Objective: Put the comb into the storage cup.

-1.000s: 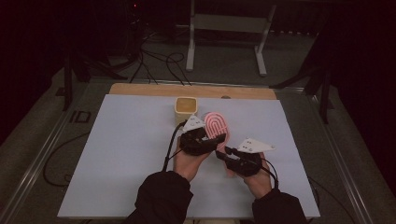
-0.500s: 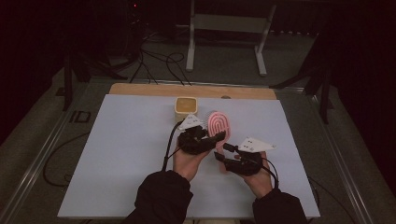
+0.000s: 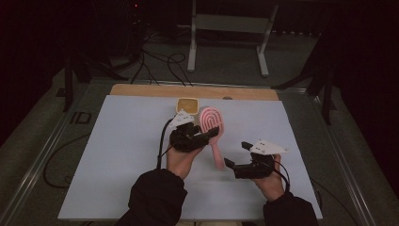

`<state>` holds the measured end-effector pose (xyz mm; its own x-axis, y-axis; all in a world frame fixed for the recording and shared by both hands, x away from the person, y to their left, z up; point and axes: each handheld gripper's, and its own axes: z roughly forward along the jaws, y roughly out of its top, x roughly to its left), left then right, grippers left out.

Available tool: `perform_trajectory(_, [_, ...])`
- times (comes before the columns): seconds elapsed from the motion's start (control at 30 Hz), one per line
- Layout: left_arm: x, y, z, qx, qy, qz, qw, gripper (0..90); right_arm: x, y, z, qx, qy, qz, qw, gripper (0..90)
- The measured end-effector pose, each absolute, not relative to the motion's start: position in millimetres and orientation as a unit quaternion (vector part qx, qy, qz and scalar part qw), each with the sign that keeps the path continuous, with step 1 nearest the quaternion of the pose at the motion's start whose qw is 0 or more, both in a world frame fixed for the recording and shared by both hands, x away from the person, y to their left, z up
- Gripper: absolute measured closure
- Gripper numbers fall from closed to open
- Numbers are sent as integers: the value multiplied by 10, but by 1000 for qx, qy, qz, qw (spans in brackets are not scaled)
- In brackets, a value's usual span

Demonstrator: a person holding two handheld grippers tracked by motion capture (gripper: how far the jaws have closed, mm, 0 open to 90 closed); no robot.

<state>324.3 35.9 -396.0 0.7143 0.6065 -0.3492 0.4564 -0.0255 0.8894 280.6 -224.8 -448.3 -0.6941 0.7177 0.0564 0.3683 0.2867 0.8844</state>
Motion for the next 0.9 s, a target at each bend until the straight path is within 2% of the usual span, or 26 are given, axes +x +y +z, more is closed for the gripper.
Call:
perform_trajectory(0.1, [3265,404,-3948,710,378,66,590,644,2762,-2372,-4541,358,778,475,201,91])
perform_trajectory(0.53, [3343,483,-3855,704,385,78,591,644,2582,-2816,-4705,390,735,501,239,92])
perform_trajectory(0.9, [3400,595,-3762,691,393,93,600,644,2462,-2830,-4889,382,723,499,287,97])
